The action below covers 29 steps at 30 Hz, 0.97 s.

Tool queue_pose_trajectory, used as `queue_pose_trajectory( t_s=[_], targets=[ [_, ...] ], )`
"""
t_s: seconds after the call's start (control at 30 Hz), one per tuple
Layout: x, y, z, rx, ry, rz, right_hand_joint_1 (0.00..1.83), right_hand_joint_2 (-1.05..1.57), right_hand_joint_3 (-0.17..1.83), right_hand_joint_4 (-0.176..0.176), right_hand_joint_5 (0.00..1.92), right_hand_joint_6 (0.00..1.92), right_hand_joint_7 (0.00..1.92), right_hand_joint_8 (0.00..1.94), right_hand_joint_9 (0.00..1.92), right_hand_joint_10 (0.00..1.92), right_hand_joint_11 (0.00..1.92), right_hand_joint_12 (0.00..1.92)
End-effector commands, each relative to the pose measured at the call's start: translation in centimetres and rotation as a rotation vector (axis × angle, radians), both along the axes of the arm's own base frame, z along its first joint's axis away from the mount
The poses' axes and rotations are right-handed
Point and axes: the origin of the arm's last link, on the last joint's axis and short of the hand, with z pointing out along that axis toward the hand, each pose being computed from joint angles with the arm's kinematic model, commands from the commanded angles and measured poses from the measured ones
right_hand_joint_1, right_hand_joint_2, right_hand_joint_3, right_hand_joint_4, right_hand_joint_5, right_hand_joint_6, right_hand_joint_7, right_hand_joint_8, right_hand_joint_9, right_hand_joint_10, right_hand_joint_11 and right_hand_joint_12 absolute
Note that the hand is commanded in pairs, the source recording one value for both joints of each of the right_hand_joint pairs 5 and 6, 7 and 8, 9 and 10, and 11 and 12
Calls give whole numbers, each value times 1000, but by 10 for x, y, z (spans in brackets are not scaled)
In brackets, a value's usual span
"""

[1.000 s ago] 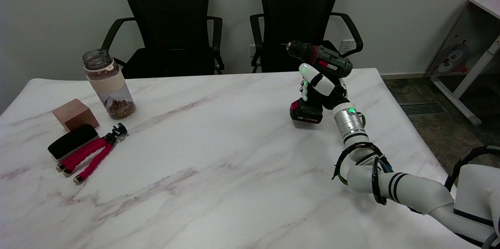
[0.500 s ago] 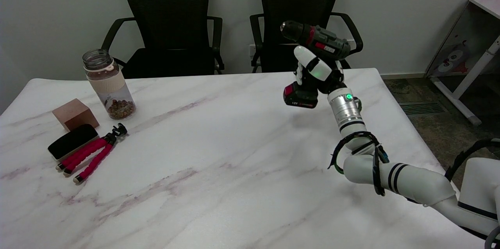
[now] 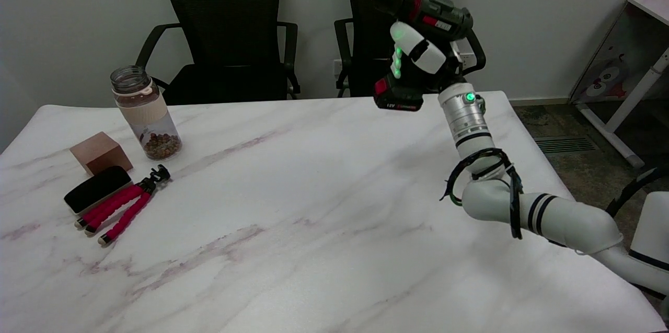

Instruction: Pick up the power screwdriver.

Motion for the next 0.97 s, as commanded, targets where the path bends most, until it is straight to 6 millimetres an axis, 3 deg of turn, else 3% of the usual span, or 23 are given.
queue_pose_trajectory(
  t_s=[0.03,0.3,0.97],
  targets=[
    [64,-4,1,54,51,138,820,845,786,176,1798,1798,1798,1798,1920,1920,1920,1920],
    [77,-7,2,58,51,159,821,845,797,176,1793,1793,1793,1793,1920,1920,1920,1920],
    [71,-16,-19,99,57,70,815,816,835,176,1777,1777,1777,1777,1919,1919,1919,1919]
  ],
)
